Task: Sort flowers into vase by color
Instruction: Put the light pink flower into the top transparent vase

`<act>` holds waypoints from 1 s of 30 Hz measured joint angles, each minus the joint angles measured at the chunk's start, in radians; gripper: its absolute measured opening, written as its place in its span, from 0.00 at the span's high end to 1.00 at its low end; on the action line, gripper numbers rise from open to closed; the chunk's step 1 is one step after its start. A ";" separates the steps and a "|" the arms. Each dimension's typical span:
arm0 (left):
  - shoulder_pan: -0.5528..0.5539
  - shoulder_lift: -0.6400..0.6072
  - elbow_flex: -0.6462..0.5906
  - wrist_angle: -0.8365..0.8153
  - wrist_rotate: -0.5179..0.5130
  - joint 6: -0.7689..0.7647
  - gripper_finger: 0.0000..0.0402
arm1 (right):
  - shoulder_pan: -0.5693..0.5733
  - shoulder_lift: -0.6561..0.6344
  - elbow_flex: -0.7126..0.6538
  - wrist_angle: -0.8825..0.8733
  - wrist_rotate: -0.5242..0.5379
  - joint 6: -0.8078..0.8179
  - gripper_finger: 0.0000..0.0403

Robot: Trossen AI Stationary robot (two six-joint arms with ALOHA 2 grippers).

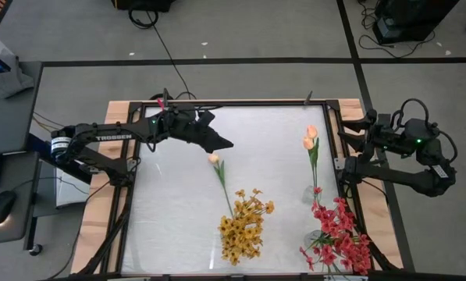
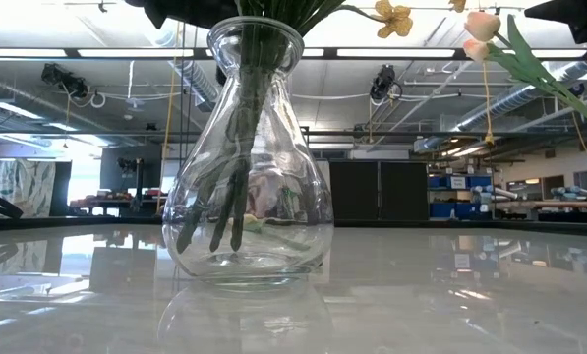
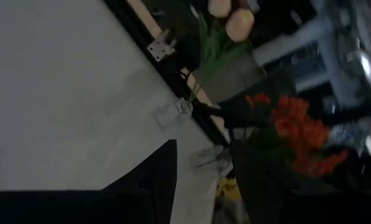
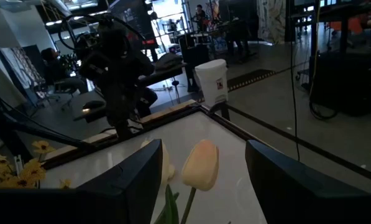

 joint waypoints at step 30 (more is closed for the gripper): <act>-0.228 0.187 0.021 -0.441 -0.344 -0.557 0.60 | 0.000 0.000 -0.001 -0.001 -0.002 0.000 0.41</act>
